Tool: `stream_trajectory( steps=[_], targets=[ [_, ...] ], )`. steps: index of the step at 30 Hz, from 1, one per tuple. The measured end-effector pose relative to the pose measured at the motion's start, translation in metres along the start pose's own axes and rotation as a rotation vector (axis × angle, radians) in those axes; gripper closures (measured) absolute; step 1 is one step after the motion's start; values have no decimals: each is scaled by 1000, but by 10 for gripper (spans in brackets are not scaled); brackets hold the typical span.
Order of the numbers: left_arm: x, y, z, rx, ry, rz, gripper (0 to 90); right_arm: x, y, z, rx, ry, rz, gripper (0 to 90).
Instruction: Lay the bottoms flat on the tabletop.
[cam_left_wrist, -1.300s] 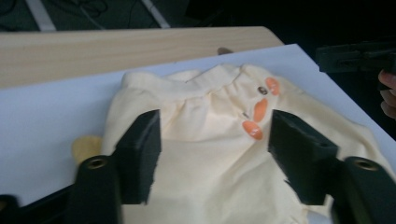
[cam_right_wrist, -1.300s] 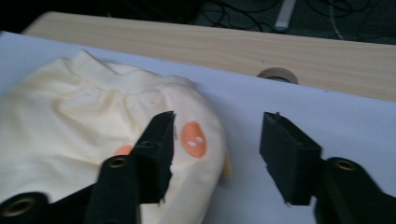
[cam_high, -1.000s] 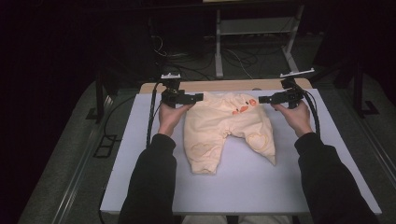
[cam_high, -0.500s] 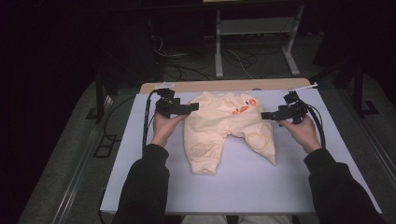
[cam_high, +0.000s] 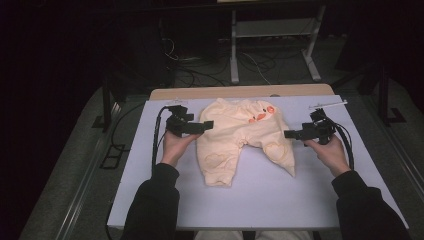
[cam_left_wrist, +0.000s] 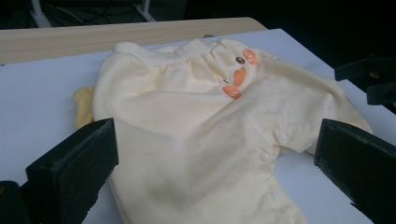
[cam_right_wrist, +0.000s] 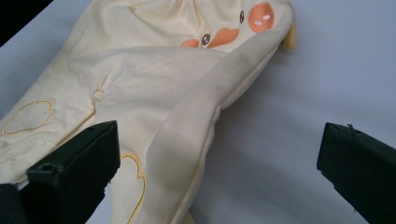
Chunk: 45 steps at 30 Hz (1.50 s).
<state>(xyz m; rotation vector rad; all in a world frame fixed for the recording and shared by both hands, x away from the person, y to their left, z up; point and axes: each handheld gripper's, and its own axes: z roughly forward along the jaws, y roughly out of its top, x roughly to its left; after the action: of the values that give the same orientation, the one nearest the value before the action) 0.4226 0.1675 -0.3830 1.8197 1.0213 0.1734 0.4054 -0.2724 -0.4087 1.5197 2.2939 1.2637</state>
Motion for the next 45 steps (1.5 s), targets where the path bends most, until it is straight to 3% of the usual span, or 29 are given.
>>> stream_trajectory(
  steps=[5, 19, 24, 28, 33, 39, 43, 45],
  targets=[
    [-7, -10, 1, 2, -34, 3, 0, 0, -10, 0, -1, 13, 11, 0],
    [-33, -28, -5, -1, -106, 14, 0, 10, -28, -8, 12, -16, -9, 0],
    [-41, -35, -8, -14, -148, 4, 0, 14, -29, -21, -38, -19, -4, 0],
    [-46, -42, -8, 5, -159, 8, 0, 16, -33, -25, -46, -16, 3, 0],
    [-52, -55, -6, 21, -176, 1, 29, 20, -41, -25, -11, -35, -10, 0],
    [-58, -65, -4, 84, -162, 38, 35, 25, -51, -27, 13, -43, -26, 0],
    [-64, -72, -2, 111, -176, 58, 58, 27, -58, -26, 43, -23, -37, 118],
    [-69, -75, 0, 145, -208, 82, 113, 28, -60, -24, 76, -4, -47, 170]
  ],
)
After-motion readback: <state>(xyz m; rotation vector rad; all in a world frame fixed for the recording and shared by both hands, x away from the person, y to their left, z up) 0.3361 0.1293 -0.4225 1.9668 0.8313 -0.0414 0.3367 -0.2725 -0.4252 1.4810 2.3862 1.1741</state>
